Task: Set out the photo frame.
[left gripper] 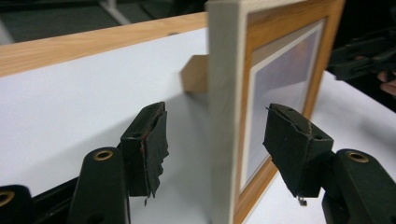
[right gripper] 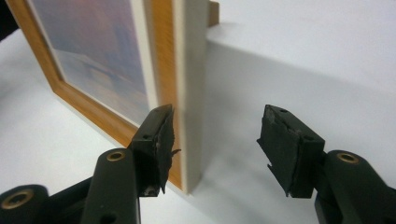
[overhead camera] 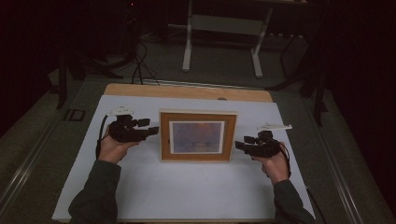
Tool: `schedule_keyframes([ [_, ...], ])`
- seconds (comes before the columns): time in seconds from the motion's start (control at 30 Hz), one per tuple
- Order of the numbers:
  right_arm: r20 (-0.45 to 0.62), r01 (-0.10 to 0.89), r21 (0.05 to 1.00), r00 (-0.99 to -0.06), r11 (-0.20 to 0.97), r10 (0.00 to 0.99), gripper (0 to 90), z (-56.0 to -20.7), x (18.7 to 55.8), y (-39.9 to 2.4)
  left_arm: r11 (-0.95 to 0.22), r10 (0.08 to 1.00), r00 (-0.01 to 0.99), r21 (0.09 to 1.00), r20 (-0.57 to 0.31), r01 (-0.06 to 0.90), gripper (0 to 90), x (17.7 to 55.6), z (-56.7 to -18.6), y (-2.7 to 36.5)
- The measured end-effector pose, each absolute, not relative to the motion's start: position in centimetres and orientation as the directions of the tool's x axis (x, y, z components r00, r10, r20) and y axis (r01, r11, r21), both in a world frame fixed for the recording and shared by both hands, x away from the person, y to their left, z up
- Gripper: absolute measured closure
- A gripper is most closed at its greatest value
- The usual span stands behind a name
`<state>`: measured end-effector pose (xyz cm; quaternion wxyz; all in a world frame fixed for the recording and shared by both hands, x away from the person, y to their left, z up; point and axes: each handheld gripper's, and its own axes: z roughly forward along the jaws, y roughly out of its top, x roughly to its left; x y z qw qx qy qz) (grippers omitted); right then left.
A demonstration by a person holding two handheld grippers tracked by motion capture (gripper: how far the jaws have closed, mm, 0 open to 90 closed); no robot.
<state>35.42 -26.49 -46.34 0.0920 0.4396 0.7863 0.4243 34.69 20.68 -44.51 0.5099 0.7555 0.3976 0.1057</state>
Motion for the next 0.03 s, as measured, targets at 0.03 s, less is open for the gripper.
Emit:
schedule_keyframes([
  [0.03,0.228,0.616,0.746,-0.592,0.252,0.773,43.8,-46.47,35.40,-26.71,-0.159,0.716,0.654,0.855,-0.244,0.493,39.8,34.22,-44.73,21.01],
])
